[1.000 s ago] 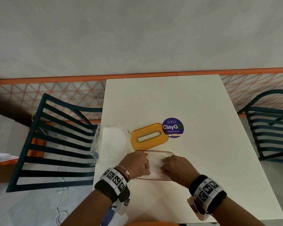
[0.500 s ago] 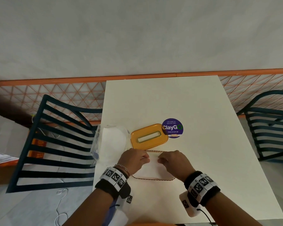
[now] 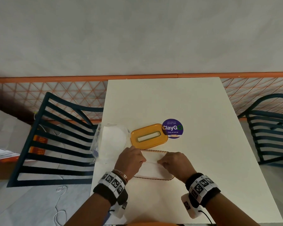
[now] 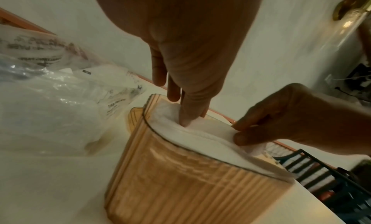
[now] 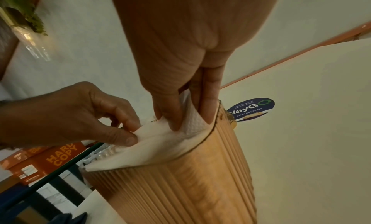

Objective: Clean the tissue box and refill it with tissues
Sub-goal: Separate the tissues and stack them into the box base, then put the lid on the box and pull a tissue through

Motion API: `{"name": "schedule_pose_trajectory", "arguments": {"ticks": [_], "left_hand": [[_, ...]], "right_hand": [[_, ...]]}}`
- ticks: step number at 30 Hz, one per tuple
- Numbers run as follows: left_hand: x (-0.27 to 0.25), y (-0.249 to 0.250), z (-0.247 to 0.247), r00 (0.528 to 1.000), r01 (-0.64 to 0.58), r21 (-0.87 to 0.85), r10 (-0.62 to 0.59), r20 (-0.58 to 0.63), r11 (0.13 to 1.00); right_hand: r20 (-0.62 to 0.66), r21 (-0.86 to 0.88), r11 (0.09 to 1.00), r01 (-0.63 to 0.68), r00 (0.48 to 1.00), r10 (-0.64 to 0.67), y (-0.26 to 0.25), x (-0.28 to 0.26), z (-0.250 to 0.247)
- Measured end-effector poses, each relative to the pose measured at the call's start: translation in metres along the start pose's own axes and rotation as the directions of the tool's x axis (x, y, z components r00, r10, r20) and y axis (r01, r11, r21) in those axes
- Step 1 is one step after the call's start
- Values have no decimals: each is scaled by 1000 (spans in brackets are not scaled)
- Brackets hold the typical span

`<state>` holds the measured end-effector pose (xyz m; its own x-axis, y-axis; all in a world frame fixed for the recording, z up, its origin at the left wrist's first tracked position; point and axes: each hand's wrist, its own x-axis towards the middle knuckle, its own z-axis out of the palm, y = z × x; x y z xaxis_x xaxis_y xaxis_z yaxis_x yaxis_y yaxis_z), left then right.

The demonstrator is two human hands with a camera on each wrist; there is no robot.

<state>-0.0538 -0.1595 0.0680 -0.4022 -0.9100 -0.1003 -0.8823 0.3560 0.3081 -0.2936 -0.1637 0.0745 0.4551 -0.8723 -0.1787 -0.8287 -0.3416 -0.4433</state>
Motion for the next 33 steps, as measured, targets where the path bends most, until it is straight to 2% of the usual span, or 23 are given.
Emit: {"name": "schedule_pose_trajectory", "arguments": {"ticks": [4, 8, 15, 19, 23, 26, 29, 31, 33], "left_hand": [[-12, 25, 12, 997, -74, 81, 72, 34, 994], [-25, 54, 29, 997, -65, 181, 57, 49, 981], [-38, 80, 41, 988, 66, 108, -50, -148, 992], [-37, 94, 46, 983, 148, 98, -135, -122, 984], [-42, 97, 61, 972, 231, 56, -228, -61, 971], [-44, 96, 70, 970, 241, 65, -239, -39, 968], [-45, 96, 73, 969, 244, 78, -241, -46, 967], [-46, 95, 75, 970, 241, 86, -237, -54, 967], [-47, 94, 76, 972, 235, 90, -230, -56, 968]], "right_hand": [[2, -13, 998, 56, 998, -56, 0, 1, -1], [33, -29, 991, 129, 991, -128, 3, 4, -1], [22, -5, 977, 213, 977, -213, 18, 7, 4], [33, 14, 962, 273, 961, -273, 29, 9, 8], [102, 42, 956, 289, 951, -292, 29, 5, -5], [104, 105, 970, 220, 967, -231, 35, 6, -33], [-15, 147, 986, 76, 997, -75, 52, 28, -61], [-52, 35, 999, -4, 999, 6, 67, 54, -71], [45, -89, 996, -23, 999, 27, 78, 81, -69]]}}
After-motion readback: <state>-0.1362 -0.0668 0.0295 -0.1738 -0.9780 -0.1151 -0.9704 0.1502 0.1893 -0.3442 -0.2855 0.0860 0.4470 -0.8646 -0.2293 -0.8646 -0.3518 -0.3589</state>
